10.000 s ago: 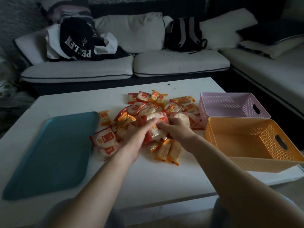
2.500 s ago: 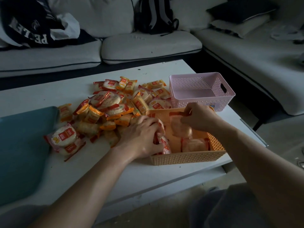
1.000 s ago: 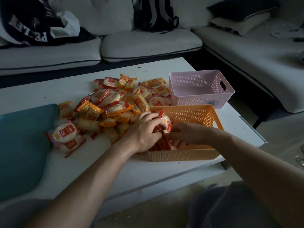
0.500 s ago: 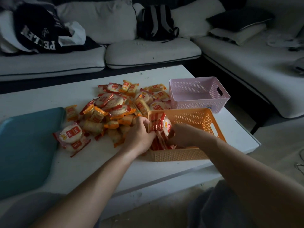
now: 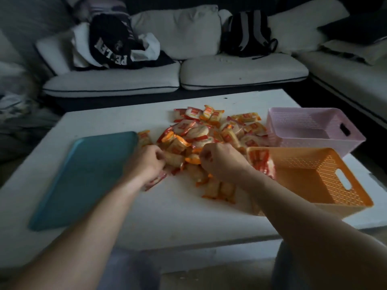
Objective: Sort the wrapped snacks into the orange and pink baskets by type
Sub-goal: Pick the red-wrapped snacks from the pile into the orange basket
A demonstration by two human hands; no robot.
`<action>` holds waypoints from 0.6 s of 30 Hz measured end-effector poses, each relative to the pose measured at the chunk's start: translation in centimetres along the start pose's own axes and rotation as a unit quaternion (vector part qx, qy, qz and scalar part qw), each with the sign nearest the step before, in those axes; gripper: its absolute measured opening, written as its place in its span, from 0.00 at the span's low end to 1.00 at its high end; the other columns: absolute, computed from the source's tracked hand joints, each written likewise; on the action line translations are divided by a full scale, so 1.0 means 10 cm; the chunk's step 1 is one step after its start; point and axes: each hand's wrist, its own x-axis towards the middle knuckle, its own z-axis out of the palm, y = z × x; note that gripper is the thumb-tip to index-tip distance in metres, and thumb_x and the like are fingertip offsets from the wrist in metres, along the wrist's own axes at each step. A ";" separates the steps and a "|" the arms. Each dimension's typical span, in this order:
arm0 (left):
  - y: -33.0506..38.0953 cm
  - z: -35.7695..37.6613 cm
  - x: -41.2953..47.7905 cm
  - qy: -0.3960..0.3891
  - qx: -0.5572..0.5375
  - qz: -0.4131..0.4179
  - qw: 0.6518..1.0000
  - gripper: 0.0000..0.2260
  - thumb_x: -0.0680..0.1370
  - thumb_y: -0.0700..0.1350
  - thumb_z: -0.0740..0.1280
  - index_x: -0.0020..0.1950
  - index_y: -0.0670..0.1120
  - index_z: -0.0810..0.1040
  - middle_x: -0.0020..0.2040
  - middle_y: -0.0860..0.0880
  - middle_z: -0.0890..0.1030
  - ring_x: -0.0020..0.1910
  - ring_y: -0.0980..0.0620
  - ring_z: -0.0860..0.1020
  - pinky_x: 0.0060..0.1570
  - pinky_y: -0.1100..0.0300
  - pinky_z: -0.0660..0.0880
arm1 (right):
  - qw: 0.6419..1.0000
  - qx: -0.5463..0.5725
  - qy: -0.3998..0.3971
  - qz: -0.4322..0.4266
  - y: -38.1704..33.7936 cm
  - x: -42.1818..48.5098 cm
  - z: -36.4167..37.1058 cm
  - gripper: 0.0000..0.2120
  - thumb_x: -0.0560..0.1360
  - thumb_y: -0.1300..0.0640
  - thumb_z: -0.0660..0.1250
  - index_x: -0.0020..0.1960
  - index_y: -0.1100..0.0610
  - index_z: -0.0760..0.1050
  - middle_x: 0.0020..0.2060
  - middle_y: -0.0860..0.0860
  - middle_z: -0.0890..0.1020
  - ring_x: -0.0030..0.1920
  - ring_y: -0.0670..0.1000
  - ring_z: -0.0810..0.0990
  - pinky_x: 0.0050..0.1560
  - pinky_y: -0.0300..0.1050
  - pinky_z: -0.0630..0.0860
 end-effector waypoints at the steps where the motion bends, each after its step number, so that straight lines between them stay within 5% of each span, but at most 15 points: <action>1: -0.20 -0.03 0.10 0.004 0.014 -0.018 1.000 0.04 0.75 0.54 0.72 0.45 0.56 0.80 0.53 0.53 0.85 0.55 0.46 0.82 0.55 0.51 0.79 | 0.999 0.017 -0.026 -0.014 -0.09 0.09 0.15 0.10 0.76 0.57 0.63 0.52 0.54 0.82 0.49 0.53 0.85 0.51 0.56 0.82 0.48 0.47 0.77; 3: -0.51 -0.03 0.30 -0.012 0.048 -0.048 0.998 0.16 0.76 0.57 0.72 0.62 0.55 0.77 0.65 0.48 0.80 0.64 0.43 0.78 0.62 0.51 0.75 | 0.996 0.035 -0.073 -0.034 -0.26 0.28 0.46 0.11 0.76 0.60 0.63 0.54 0.56 0.81 0.51 0.54 0.84 0.54 0.56 0.82 0.48 0.44 0.74; 6: -0.74 0.12 0.51 -0.099 0.063 -0.051 0.992 0.38 0.73 0.57 0.72 0.79 0.56 0.59 0.77 0.46 0.68 0.72 0.41 0.71 0.70 0.49 0.71 | 0.987 0.019 -0.154 -0.035 -0.53 0.46 0.88 0.15 0.79 0.59 0.62 0.65 0.57 0.76 0.59 0.56 0.81 0.59 0.58 0.79 0.55 0.46 0.75; 9: -0.83 0.21 0.59 -0.130 0.113 -0.048 0.984 0.40 0.72 0.56 0.72 0.79 0.60 0.55 0.73 0.46 0.72 0.69 0.40 0.73 0.66 0.46 0.74 | 0.989 0.002 -0.149 0.020 -0.75 0.56 1.26 0.26 0.80 0.49 0.63 0.73 0.61 0.66 0.67 0.60 0.74 0.67 0.62 0.74 0.67 0.53 0.72; 13: -0.88 0.07 0.58 -0.148 0.093 -0.057 0.983 0.29 0.71 0.52 0.76 0.69 0.48 0.70 0.62 0.45 0.79 0.59 0.42 0.79 0.58 0.54 0.77 | 0.981 0.075 -0.101 0.145 -0.86 0.71 1.51 0.27 0.77 0.47 0.67 0.70 0.60 0.66 0.66 0.59 0.75 0.68 0.61 0.72 0.66 0.55 0.72; 16: -1.05 -0.14 0.57 -0.180 -0.038 -0.068 0.981 0.32 0.60 0.53 0.83 0.60 0.44 0.79 0.50 0.47 0.84 0.51 0.45 0.82 0.53 0.55 0.76 | 0.957 0.204 -0.127 0.163 -0.84 0.72 1.54 0.22 0.78 0.38 0.64 0.53 0.57 0.79 0.48 0.54 0.85 0.48 0.53 0.83 0.47 0.48 0.82; 18: -1.18 -0.27 0.53 -0.183 -0.135 -0.063 0.972 0.35 0.54 0.59 0.83 0.58 0.46 0.82 0.48 0.47 0.86 0.52 0.47 0.83 0.59 0.53 0.76 | 0.936 0.274 -0.134 0.177 -0.80 0.71 1.50 0.21 0.78 0.38 0.65 0.47 0.56 0.81 0.40 0.52 0.85 0.38 0.50 0.83 0.36 0.43 0.79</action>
